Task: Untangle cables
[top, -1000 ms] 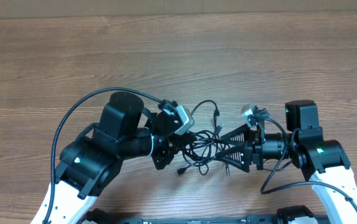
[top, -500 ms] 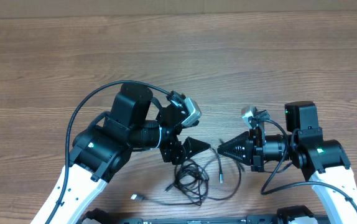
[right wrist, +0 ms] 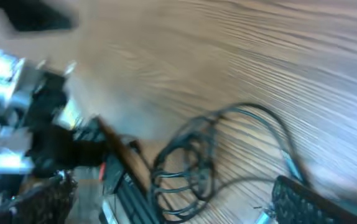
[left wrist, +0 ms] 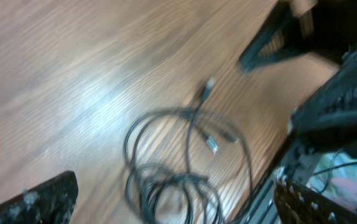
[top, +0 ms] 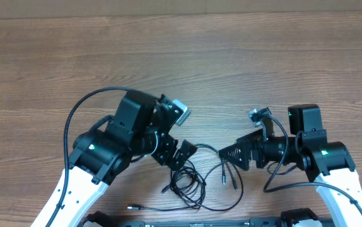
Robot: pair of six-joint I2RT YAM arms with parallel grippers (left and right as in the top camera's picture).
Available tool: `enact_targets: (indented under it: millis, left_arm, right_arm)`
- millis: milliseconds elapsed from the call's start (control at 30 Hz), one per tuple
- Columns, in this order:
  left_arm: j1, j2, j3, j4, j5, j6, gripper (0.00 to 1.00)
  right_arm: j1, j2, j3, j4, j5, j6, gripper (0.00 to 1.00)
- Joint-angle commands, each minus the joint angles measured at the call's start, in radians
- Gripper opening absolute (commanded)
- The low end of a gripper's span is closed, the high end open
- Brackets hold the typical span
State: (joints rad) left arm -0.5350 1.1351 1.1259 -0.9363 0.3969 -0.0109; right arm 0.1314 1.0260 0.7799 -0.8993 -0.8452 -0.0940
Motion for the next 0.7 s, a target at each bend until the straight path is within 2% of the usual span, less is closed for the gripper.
enact_targets:
  millis: [0,100,267,500,667]
  left_arm:
    - [-0.003,0.008,0.013,-0.062,-0.086,-0.113,1.00]
    - [-0.003,0.036,0.012,-0.177,-0.087,-0.233,1.00]
    - [-0.006,0.083,0.002,-0.294,-0.081,-0.382,0.99]
    - [-0.091,0.133,-0.079,-0.298,-0.084,-0.521,1.00]
    - [-0.169,0.148,-0.200,-0.209,-0.087,-0.665,1.00]
  right_arm:
    - [-0.003,-0.005,0.013,0.008,0.257,0.215,1.00]
    - [-0.003,-0.005,0.013,0.008,0.372,0.333,1.00]
    - [-0.002,-0.005,0.013,0.008,0.385,0.379,1.00]
    - [-0.002,-0.005,0.013,-0.004,0.381,0.379,1.00]
    - [-0.002,-0.005,0.012,-0.006,0.381,0.379,1.00]
